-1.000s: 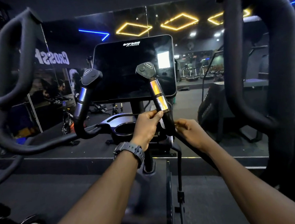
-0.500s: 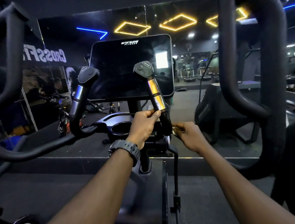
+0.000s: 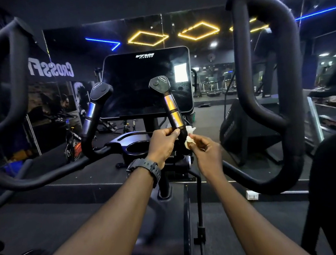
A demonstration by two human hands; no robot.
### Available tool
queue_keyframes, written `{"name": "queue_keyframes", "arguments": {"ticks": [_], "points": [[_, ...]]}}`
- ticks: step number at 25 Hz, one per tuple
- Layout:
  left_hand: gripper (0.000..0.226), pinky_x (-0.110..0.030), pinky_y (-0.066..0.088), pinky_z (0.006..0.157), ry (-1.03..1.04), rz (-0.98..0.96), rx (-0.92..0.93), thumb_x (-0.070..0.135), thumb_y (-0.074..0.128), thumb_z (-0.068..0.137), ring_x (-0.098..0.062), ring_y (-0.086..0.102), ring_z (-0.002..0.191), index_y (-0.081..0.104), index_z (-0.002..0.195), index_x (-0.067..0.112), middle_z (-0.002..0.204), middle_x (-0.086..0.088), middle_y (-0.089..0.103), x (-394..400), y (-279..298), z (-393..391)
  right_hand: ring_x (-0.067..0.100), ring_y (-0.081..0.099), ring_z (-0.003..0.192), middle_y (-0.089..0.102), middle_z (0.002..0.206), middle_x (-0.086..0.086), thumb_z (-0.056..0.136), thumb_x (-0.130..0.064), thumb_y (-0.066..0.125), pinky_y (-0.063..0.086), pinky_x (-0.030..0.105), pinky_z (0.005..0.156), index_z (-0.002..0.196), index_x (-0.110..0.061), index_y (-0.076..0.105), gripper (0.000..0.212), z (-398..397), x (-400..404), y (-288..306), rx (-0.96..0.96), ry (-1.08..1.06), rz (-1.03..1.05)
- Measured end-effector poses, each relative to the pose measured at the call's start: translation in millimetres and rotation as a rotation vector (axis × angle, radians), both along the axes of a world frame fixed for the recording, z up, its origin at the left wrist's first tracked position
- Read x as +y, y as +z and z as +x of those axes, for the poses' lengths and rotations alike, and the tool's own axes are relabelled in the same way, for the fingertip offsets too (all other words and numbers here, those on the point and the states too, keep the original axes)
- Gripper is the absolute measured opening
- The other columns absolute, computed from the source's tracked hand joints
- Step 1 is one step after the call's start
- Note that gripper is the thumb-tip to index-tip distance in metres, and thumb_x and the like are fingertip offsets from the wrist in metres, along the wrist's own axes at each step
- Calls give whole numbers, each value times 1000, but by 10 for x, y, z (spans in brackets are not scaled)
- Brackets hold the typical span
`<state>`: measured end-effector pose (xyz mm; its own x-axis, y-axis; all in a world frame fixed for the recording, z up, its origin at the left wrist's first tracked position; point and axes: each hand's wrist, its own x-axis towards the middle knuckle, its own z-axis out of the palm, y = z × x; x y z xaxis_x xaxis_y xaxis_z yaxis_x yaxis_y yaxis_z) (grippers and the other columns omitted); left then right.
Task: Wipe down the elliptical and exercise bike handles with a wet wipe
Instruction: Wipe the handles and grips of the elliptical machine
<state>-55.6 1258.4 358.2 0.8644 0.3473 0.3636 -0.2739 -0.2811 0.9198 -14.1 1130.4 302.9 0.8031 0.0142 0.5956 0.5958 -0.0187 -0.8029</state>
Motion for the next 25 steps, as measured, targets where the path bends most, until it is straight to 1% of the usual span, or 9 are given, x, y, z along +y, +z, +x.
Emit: {"name": "queue_keyframes", "arguments": {"ticks": [4,7,9,13,15,17,19,22,25], "points": [[20,-19,45,68,6,-9,8,26,58,98,-1,63,81,74,107,18,89,8,73,-20,15,-13,2,65,90,70,98,-12,85,-24,75,57,29,84,118,-25,69,34,102,71,328,-62,-52,-74],[22,-30,51,72,33,-6,29,30,57,98,-11,68,86,75,101,18,92,-1,75,-17,-7,23,1,63,84,68,93,-12,83,-27,76,57,32,79,110,-24,73,27,58,-17,63,-62,-117,-196],[25,-37,55,78,59,-3,32,33,57,97,-19,70,89,76,96,16,93,-6,76,-12,-17,52,-1,64,83,71,94,-11,82,-26,78,56,25,77,110,-25,73,28,6,-39,-35,-44,-122,-171],[26,-36,53,74,67,20,11,34,58,96,-20,68,81,76,94,16,91,-13,75,-13,-3,57,2,67,87,72,92,-11,81,-38,76,55,24,78,110,-34,68,30,136,7,392,14,-51,-66],[26,-38,56,81,78,33,6,33,58,97,-21,71,85,77,94,15,87,-6,76,-30,-2,48,5,68,85,73,88,-12,90,-39,67,55,27,77,102,-34,71,14,152,-49,235,41,-21,-131],[28,-40,56,81,80,38,6,32,58,97,-22,71,82,77,88,14,85,-8,76,-39,11,41,10,68,86,72,88,-9,98,-41,54,53,28,72,106,-30,71,22,128,-78,-6,81,-16,-227],[30,-40,56,75,87,59,-2,33,59,96,-23,70,75,76,84,13,84,-12,75,-40,11,40,14,68,92,73,95,-4,103,-38,45,53,28,71,110,-25,70,29,177,-51,36,180,83,-201],[29,-39,56,76,106,105,-22,35,60,94,-22,72,78,77,83,15,80,-6,76,13,2,70,16,69,93,75,99,1,105,-35,40,54,31,80,107,-20,72,35,240,36,281,295,327,-93],[30,-41,56,79,93,120,-33,37,61,93,-23,72,81,78,82,15,79,-5,76,44,-21,106,17,69,94,75,99,1,105,-32,37,53,33,86,105,-17,70,37,271,77,210,254,286,-129]]}}
